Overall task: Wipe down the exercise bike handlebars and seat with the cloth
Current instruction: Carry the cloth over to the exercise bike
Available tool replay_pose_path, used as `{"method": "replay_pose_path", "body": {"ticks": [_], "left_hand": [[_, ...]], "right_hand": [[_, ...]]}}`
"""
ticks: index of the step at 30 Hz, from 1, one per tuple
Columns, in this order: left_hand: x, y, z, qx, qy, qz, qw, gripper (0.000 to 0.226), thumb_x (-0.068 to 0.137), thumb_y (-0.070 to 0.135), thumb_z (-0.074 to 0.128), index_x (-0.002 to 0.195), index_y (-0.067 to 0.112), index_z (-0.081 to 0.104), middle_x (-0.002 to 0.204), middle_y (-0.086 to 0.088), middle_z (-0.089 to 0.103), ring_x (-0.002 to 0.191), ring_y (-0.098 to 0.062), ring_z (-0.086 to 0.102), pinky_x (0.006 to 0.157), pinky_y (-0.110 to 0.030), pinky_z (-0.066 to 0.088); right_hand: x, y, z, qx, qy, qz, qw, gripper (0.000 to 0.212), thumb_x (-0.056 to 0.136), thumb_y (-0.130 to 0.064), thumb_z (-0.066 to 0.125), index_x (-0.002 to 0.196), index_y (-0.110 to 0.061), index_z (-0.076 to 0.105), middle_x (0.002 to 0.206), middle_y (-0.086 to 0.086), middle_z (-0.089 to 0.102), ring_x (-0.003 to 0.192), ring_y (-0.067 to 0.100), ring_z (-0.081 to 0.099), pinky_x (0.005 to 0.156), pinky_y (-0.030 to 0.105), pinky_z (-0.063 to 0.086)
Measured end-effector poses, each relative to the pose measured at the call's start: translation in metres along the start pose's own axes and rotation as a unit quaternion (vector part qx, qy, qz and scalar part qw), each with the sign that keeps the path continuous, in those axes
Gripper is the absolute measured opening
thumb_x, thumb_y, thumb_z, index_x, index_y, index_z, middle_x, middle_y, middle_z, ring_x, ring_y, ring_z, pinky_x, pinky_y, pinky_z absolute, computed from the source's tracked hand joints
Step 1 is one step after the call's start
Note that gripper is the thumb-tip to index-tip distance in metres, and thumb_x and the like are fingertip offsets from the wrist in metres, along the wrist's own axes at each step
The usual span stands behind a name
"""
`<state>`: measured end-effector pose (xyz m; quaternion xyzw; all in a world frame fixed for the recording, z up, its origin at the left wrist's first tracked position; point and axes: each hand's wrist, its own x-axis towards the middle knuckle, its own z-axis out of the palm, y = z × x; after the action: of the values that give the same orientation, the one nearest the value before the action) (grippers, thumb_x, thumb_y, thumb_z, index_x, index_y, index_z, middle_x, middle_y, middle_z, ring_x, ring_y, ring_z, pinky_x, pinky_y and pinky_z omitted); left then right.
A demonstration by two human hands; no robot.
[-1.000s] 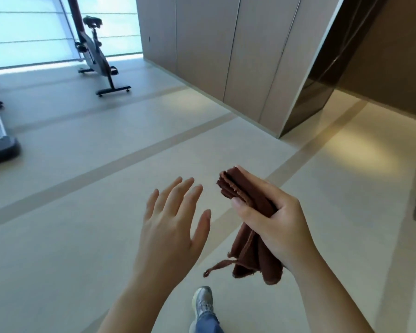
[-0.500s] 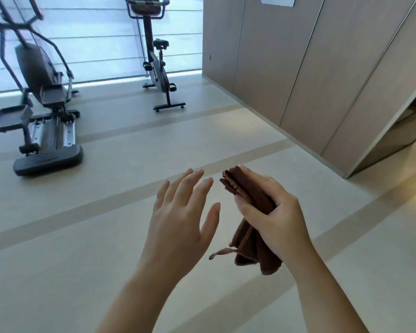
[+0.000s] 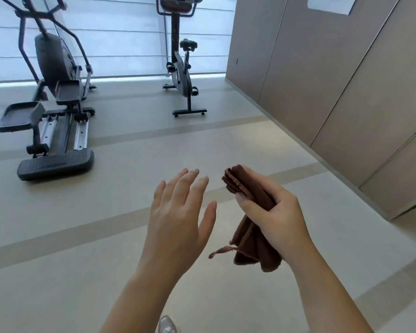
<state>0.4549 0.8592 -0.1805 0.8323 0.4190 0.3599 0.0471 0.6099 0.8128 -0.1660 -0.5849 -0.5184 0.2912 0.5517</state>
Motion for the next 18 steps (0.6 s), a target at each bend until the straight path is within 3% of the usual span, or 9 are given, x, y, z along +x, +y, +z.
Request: {"method": "replay_pose_path", "body": {"ticks": [5, 10, 18], "left_hand": [[0.099, -0.081, 0.002, 0.022, 0.043, -0.004, 0.999, 0.04, 0.086, 0.028, 0.041, 0.114, 0.004, 0.057, 0.12, -0.014, 0.059, 0.118, -0.031, 0.051, 0.098, -0.049, 0.035], [0.168, -0.136, 0.03, 0.027, 0.016, -0.014, 0.999, 0.042, 0.086, 0.029, 0.04, 0.116, 0.005, 0.057, 0.121, -0.014, 0.058, 0.119, -0.03, 0.049, 0.098, -0.051, 0.035], [0.295, -0.202, 0.116, 0.029, -0.011, 0.011, 0.999, 0.041, 0.086, 0.03, 0.041, 0.115, 0.006, 0.057, 0.12, -0.013, 0.059, 0.119, -0.03, 0.05, 0.098, -0.052, 0.037]], "right_hand": [[0.126, -0.008, 0.054, 0.003, -0.023, -0.028, 0.999, 0.041, 0.083, -0.02, 0.066, 0.111, -0.049, 0.059, 0.101, -0.019, 0.064, 0.094, -0.001, 0.061, 0.072, 0.008, 0.047], [0.213, 0.015, 0.082, 0.002, -0.018, -0.023, 1.0, 0.041, 0.083, -0.018, 0.066, 0.113, -0.044, 0.06, 0.1, -0.019, 0.063, 0.095, -0.001, 0.061, 0.075, 0.007, 0.046], [0.363, 0.073, 0.085, 0.035, 0.087, -0.03, 0.995, 0.044, 0.083, -0.013, 0.065, 0.118, -0.04, 0.058, 0.107, -0.014, 0.064, 0.093, 0.001, 0.062, 0.071, 0.007, 0.046]]}}
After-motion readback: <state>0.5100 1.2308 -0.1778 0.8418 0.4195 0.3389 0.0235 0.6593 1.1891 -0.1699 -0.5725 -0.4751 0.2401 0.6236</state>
